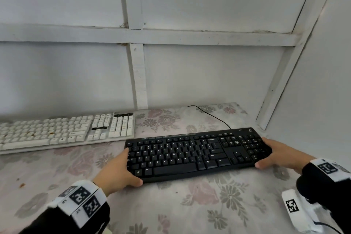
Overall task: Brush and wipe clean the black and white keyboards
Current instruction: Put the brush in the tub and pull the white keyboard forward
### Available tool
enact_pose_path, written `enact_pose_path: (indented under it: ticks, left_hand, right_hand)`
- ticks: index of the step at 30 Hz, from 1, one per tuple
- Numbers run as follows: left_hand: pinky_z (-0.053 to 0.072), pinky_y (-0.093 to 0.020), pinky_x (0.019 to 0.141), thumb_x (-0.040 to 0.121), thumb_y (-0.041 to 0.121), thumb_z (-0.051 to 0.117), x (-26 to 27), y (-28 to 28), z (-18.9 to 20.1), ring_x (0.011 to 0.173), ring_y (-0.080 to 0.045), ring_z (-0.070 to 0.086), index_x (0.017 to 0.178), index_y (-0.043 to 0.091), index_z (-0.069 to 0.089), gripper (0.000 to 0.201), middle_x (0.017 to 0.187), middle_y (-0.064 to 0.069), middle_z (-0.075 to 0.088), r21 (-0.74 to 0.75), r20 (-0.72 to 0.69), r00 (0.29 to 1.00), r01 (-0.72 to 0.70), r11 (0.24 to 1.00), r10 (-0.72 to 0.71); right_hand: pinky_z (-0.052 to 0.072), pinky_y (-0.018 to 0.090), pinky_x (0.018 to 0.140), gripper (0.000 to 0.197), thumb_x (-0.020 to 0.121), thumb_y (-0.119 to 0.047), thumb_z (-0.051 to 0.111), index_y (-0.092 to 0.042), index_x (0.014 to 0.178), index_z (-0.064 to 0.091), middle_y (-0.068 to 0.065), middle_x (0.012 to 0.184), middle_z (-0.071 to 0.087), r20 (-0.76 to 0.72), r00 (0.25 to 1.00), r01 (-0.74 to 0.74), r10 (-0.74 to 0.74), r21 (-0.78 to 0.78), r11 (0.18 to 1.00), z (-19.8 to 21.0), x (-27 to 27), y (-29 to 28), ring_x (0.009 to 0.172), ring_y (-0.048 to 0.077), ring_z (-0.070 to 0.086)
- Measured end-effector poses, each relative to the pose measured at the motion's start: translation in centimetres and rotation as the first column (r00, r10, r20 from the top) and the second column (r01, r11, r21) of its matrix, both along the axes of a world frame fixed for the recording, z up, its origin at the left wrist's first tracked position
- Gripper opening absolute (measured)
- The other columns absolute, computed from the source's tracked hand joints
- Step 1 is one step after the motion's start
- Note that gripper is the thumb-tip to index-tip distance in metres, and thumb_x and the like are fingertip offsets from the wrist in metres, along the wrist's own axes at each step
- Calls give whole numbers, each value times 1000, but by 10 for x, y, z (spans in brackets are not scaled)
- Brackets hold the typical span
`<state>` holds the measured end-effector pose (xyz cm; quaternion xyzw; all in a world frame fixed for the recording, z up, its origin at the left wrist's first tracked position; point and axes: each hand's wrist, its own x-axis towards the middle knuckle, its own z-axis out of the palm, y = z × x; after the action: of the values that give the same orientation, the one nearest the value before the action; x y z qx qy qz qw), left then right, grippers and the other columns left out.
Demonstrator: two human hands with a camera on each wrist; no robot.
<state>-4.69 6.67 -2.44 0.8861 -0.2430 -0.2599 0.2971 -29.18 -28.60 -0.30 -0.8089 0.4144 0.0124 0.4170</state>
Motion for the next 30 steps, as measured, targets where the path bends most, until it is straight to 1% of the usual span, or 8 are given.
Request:
enact_pose_path:
  ticks: [4,6,9,12,16,19,22,30]
  left_hand:
    - [36,-13,72,69,9,77,-5,-24,8,96,-7,45,135,18,34,79,95,20,48,-25,33,999,19,1000,-19]
    - [37,-15,79,72,11,76,-1,-33,9,100,-8,46,137,18,33,78,104,16,49,-33,43,999,4,999,-2]
    - [32,-24,102,73,18,77,4,-44,12,124,-15,43,144,14,23,89,137,3,44,-5,83,997,-10,1000,10]
    - [32,-22,100,79,19,72,11,-57,16,126,-17,42,141,12,27,77,138,-1,44,17,123,992,-16,1000,14]
    - [33,-26,103,80,23,72,23,-72,19,127,-18,42,140,12,29,75,141,-2,42,43,154,988,-20,999,13]
    - [32,-26,104,82,23,70,31,-82,19,130,-19,40,141,10,28,74,143,-3,40,53,165,986,-37,998,27]
    - [33,-26,102,83,23,69,38,-90,18,128,-20,42,140,10,30,70,142,-4,43,46,190,980,-63,997,53]
    - [36,-26,99,84,24,67,50,-100,15,125,-21,45,138,9,33,65,138,-6,47,77,211,974,-96,992,78]
  right_hand:
    - [36,17,71,76,69,4,78,-7,135,41,-13,92,53,39,999,3,-3,3,1000,1,5,-18,90,8,50]
    - [37,15,68,68,71,5,77,-8,130,47,-12,94,58,29,1000,0,0,-5,1000,-1,9,-30,87,5,54]
    - [37,11,65,73,68,-2,81,-10,132,48,-11,100,62,23,999,-33,34,-25,999,-2,20,-45,88,-2,55]
    - [38,13,77,92,53,-24,92,-13,132,46,-9,111,60,10,997,-69,70,-61,996,0,36,-55,93,4,55]
    - [37,22,84,91,54,-31,90,-11,131,47,-3,111,56,-45,997,-74,69,-128,989,-1,56,-70,106,17,54]
    - [40,27,91,73,68,-17,84,-8,131,48,3,115,60,-62,997,-57,46,-183,982,-7,70,-83,105,20,55]
    - [37,31,97,73,73,-16,80,-6,136,43,10,130,55,-88,996,-44,25,-222,974,-5,80,-85,117,25,52]
    - [40,29,90,65,76,-25,78,-4,129,47,11,126,57,-139,990,-64,18,-329,942,-8,97,-91,113,25,55]
